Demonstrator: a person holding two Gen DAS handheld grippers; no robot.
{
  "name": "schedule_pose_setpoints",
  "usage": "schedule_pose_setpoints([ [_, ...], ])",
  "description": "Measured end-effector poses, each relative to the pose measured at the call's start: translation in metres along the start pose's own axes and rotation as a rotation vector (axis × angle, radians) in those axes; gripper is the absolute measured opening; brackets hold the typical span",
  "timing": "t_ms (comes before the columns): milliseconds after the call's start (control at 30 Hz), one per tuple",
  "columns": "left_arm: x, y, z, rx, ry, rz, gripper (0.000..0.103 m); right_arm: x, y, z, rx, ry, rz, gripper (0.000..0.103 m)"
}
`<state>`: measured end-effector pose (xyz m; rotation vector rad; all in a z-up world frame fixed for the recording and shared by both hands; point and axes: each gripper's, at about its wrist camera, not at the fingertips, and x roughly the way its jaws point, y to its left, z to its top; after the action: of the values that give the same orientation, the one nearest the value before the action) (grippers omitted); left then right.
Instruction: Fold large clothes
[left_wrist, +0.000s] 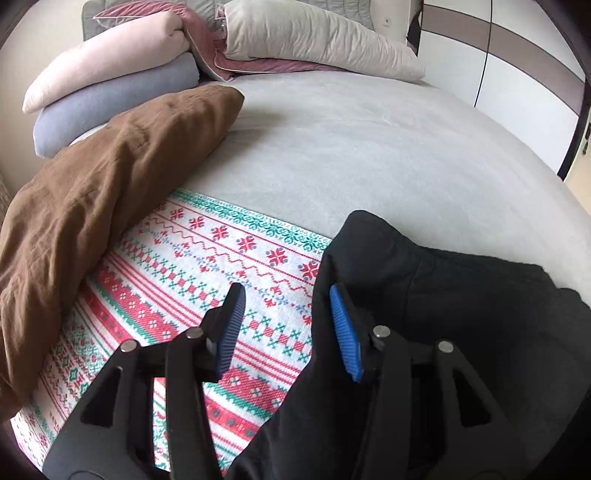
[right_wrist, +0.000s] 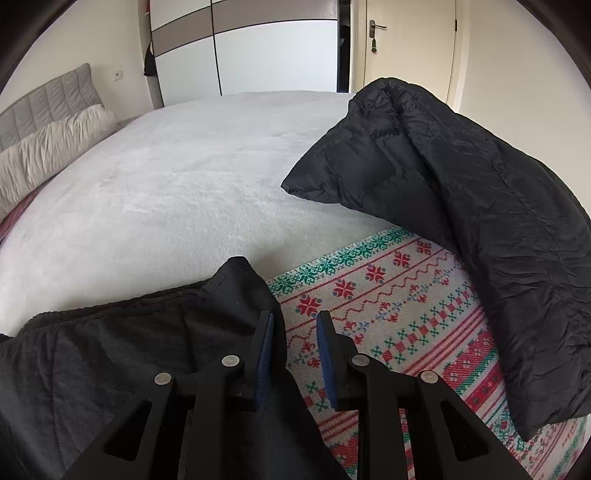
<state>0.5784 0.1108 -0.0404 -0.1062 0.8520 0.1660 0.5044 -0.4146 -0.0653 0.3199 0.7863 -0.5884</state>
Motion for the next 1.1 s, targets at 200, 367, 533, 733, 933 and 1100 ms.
schedule_pose_setpoints([
  [200,-0.069,-0.071,-0.016,0.221,-0.097,-0.122,0.074,-0.065,0.073,-0.011,-0.213,-0.059,0.124,0.033],
  [367,-0.078,-0.15,-0.05,0.301,0.022,-0.346,0.075,-0.102,0.196,-0.062,-0.447,0.043,0.4,0.041],
  [533,-0.044,-0.158,-0.053,0.378,0.014,-0.265,0.076,-0.068,0.228,-0.074,-0.473,0.104,0.413,0.041],
  [733,0.03,-0.06,-0.011,0.351,0.01,0.011,0.081,0.024,0.102,-0.024,-0.21,0.146,0.176,0.038],
  [933,0.036,0.003,0.005,0.16,0.053,0.126,0.079,0.037,-0.011,-0.002,0.023,0.14,0.083,0.0],
  [1100,-0.015,0.004,-0.008,0.236,0.01,0.188,0.078,-0.001,-0.042,-0.009,0.02,0.118,0.006,0.023],
])
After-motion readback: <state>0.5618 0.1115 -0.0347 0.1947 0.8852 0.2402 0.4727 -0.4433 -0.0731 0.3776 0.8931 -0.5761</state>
